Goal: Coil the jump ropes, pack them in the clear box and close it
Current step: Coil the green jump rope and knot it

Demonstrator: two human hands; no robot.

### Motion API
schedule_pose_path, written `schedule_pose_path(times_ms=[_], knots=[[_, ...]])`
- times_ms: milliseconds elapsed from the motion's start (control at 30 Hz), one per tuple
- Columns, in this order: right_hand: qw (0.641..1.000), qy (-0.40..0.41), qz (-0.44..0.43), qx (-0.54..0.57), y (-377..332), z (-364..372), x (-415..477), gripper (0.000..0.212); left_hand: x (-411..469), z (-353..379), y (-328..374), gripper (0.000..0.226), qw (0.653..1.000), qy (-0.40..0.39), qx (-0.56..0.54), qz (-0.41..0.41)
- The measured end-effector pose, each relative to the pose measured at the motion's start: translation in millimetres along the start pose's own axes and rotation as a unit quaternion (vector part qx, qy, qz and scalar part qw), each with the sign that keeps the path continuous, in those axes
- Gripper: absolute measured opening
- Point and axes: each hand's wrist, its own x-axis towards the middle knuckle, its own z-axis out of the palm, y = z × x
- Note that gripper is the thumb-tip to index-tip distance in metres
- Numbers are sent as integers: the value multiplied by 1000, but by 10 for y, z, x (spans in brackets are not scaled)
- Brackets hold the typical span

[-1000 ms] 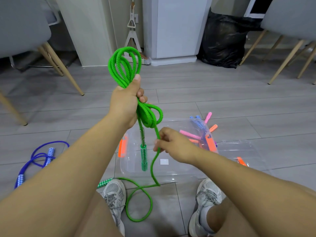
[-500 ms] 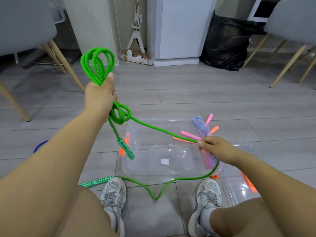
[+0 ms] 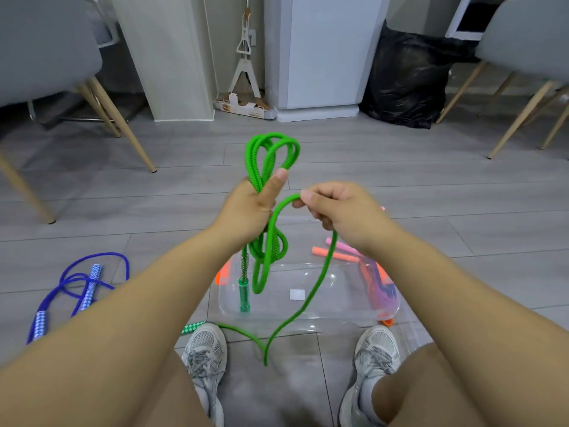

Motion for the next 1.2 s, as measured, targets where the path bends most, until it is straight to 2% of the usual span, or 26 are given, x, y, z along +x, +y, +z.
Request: schedule_pose_path(times_ms=[133,267,300,367,500,600,700,833,967,1067,1200], knots=[[999,38,19,6,-13,27,149,25,-32,50,58,61,998,-30,-51,-20],[996,88,29,7,24,-35,231,27,-16,31,75,35,997,-71,-21,-5],[995,96,32,16,36,-51,240,28,-12,19,67,38,997,-80,-3,0],[994,100,33,31,49,-75,242,28,3,3,43,31,996,-85,21,-1],[994,98,24,40,59,-74,218,26,20,31,26,29,997,-75,22,-25],[996,87,16,28,72,-88,168,24,68,24,-28,23,997,-46,1,-64],[998,68,10,6,110,-166,90,21,118,-19,-69,21,996,23,-5,-87],[997,52,13,-51,198,-355,-31,14,194,-185,-135,33,988,137,6,-73],[997,66,15,-35,229,-548,-150,14,205,-318,-124,44,984,164,30,-54],[998,61,17,-15,227,-613,-195,12,202,-334,-110,42,984,176,-5,-40],[997,63,29,-24,262,-632,-182,7,247,-393,-76,40,964,208,-143,-87]])
